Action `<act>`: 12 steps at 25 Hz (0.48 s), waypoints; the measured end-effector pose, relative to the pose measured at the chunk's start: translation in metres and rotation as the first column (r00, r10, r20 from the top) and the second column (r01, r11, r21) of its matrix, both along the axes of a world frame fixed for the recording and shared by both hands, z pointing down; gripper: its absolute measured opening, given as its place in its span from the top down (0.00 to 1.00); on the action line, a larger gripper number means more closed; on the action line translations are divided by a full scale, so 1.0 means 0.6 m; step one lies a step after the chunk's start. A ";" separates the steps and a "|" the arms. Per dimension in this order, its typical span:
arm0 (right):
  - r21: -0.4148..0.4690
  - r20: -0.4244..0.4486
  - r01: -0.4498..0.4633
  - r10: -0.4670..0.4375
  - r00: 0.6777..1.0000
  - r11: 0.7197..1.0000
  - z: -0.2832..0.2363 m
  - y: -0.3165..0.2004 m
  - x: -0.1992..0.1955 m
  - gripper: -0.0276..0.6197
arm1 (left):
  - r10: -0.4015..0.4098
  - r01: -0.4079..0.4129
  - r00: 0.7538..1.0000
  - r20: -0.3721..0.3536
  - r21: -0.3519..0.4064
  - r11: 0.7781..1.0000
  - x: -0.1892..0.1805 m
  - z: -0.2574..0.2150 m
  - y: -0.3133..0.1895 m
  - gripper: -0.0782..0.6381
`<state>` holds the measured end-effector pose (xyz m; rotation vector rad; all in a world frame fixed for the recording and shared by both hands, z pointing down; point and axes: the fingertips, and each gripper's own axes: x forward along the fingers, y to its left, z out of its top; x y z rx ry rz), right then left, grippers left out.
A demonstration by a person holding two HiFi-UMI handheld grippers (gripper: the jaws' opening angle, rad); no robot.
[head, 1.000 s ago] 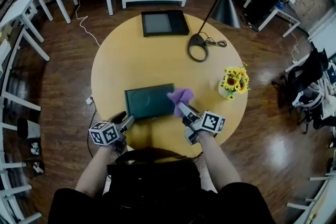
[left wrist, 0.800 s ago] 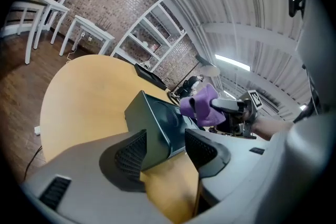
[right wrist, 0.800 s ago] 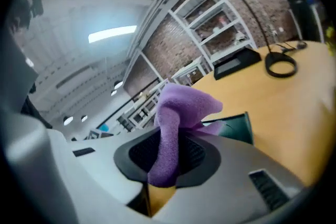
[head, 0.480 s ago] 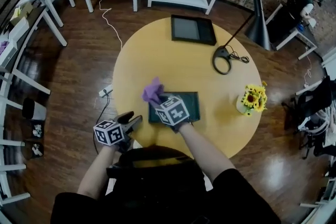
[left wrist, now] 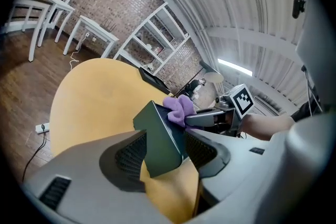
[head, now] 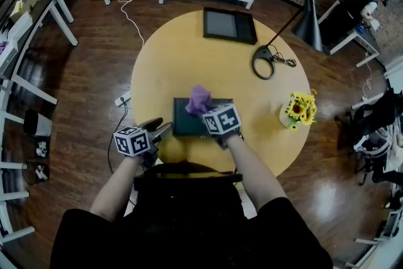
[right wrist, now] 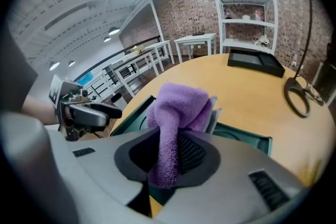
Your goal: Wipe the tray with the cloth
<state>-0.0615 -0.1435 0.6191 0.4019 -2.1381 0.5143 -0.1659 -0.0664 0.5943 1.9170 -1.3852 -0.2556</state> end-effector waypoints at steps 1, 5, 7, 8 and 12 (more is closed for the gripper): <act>0.003 -0.011 -0.015 0.015 1.000 1.000 -0.001 -0.006 0.017 0.84 | 0.009 -0.009 1.000 0.001 0.001 1.000 0.004 -0.002 -0.006 0.58; 0.100 -0.124 -0.018 0.030 0.992 0.995 0.004 -0.023 0.092 0.84 | 0.038 -0.038 0.999 0.006 0.002 0.999 0.016 -0.005 -0.019 0.58; 0.205 -0.214 0.054 -0.009 0.977 0.977 -0.007 -0.021 0.112 0.84 | 0.039 -0.039 0.999 0.001 -0.007 0.999 0.022 0.002 -0.021 0.58; 0.256 -0.257 0.082 -0.014 0.966 0.963 -0.015 -0.023 0.118 0.84 | 0.039 -0.039 0.999 -0.001 -0.014 0.999 0.026 0.008 -0.022 0.58; 0.308 -0.292 0.086 0.008 0.956 0.947 -0.018 -0.024 0.131 0.84 | 0.033 -0.033 0.999 -0.001 -0.018 0.999 0.040 0.016 -0.031 0.58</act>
